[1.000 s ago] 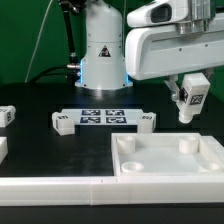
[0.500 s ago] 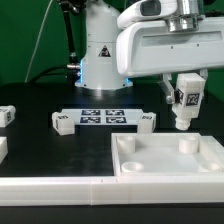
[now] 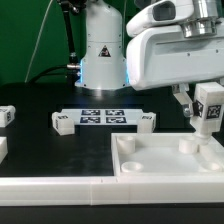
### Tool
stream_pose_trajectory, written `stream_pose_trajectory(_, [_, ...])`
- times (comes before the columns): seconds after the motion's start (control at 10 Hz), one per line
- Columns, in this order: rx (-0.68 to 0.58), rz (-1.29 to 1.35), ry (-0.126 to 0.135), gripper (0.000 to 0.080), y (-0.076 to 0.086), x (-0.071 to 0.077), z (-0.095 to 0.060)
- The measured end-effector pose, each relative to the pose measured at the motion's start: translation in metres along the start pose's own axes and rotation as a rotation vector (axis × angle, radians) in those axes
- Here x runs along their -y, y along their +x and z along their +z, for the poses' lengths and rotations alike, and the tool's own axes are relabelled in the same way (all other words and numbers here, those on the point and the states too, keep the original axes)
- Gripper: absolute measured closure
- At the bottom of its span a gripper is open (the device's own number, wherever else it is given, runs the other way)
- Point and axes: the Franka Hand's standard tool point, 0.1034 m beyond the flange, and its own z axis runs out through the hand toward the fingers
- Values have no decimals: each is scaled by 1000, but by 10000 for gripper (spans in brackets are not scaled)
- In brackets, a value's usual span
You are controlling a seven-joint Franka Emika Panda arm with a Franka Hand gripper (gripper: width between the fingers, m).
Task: Assemble one leg
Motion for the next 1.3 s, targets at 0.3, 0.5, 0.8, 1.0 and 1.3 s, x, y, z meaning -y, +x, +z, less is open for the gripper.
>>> stream_pose_trajectory(0.3, [6,1,9,509,-2,5,18])
stream_pose_trajectory(0.5, [9,0,10,509,-5,5,24])
stream_pose_trajectory(0.8, [-28,3,-2,509,-3,2,31])
stream_pose_trajectory(1.0, [-25,3,0,509,-7,4,37])
stream_pose_trajectory(1.3, [-52,1,-8,509,-6,4,38])
